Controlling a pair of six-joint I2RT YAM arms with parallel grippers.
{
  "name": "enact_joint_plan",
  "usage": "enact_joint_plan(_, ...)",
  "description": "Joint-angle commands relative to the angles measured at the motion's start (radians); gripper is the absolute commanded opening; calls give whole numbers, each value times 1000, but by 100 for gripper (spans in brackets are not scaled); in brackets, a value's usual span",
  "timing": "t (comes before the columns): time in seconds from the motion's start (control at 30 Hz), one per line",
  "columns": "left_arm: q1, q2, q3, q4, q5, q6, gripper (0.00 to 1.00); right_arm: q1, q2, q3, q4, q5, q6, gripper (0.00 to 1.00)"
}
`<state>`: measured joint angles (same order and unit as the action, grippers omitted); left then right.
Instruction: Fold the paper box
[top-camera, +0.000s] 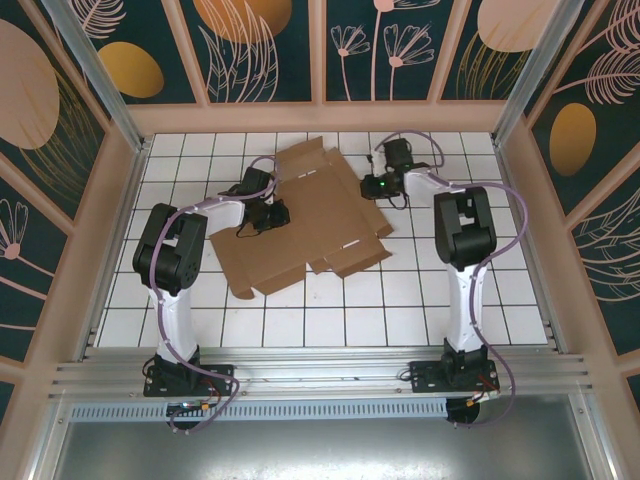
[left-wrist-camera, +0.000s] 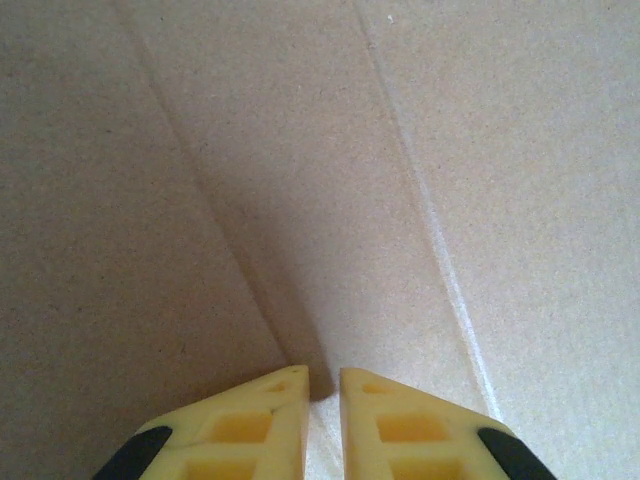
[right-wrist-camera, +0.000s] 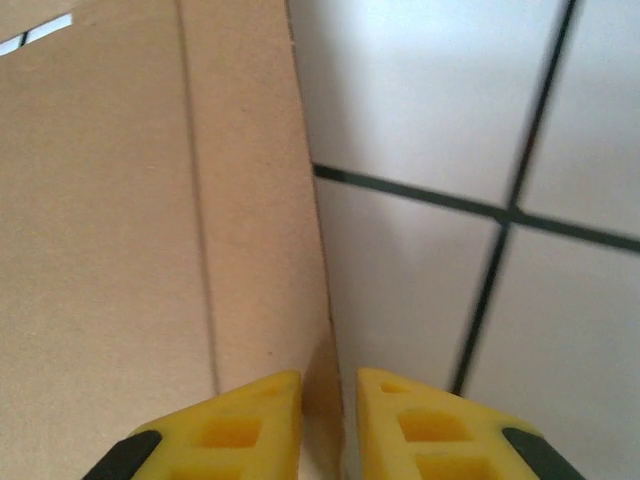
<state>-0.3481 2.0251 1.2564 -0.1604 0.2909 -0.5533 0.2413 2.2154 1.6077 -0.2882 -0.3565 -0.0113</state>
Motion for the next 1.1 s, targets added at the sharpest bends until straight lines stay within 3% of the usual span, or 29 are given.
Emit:
enact_joint_plan(0.0,-4,22,-10,3,38,-9,17,17,25,-4,-6,-183,17,23)
enact_joint_plan(0.23,-3,35,-8,11,66,-14,17,13,81,33,-27,-373,31,24)
enact_joint_plan(0.43,-3,29,-10,9,57,-12,16,7,70,11,-13,-358,37,25)
enact_joint_plan(0.53,-3,30,-8,6,56,-11,16,2,50,-7,14,-357,55,16)
enact_joint_plan(0.67,-2,27,-8,4,50,-10,16,-51,15,-82,139,-504,168,9)
enact_joint_plan(0.83,1,27,-8,7,50,-13,15,-110,-12,-180,304,-678,307,10)
enact_joint_plan(0.93,3,27,-6,10,60,-17,15,-113,-18,-179,262,-650,265,15)
enact_joint_plan(1.07,4,7,-5,22,71,-32,17,-91,-54,-163,161,-465,174,14)
